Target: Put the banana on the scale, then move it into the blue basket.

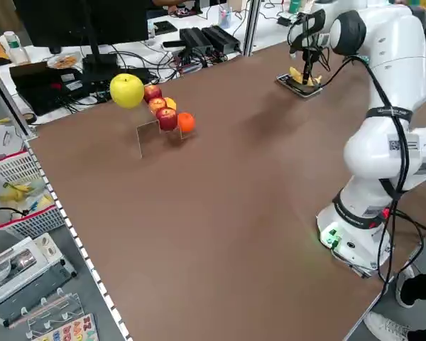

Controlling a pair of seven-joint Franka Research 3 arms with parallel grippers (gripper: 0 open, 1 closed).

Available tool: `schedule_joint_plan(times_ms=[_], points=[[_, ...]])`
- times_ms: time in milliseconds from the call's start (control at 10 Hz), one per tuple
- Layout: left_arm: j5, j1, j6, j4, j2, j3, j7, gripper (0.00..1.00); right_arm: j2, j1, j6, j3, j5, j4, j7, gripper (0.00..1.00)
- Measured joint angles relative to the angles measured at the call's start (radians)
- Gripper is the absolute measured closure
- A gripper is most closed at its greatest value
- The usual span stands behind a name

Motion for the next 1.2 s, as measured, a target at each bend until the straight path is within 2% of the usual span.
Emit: schedule_joint_plan(times_ms=[200, 300, 400, 600, 800, 1000, 1100, 1200], points=[[-0.002, 0.001, 0.001, 0.006, 0.006, 0.0, 0.0, 0.79, 0.001, 0.0, 0.012, 0.0, 0.0, 0.0, 0.0, 0.0], [-0.002, 0.001, 0.002, 0.008, 0.006, 0.002, 0.0, 0.74, 0.003, 0.0, 0.021, 0.0, 0.0, 0.0, 0.0, 0.0], [-0.002, 0.001, 0.006, 0.013, 0.006, 0.006, 0.0, 0.63, 0.006, 0.0, 0.03, 0.0, 0.0, 0.0, 0.0, 0.0], [-0.002, 0.006, 0.009, 0.036, -0.002, 0.011, 0.0, 0.31, 0.012, 0.0, 0.038, 0.0, 0.0, -0.001, 0.0, 0.0], [-0.002, 0.012, -0.058, 0.049, -0.048, 0.011, 0.0, 0.0, 0.012, 0.0, 0.039, 0.0, 0.0, -0.001, -0.006, 0.0], [-0.002, 0.03, -0.156, 0.058, -0.132, 0.015, 0.0, 0.0, 0.024, 0.006, 0.041, 0.002, 0.0, 0.0, -0.019, 0.0], [-0.002, 0.072, -0.215, 0.06, -0.196, 0.018, 0.013, 0.0, 0.055, 0.035, 0.05, 0.006, 0.001, 0.008, -0.029, 0.0], [-0.002, 0.141, -0.284, 0.058, -0.262, 0.017, 0.068, 0.0, 0.122, 0.09, 0.067, 0.011, 0.0, 0.046, -0.045, 0.0]])
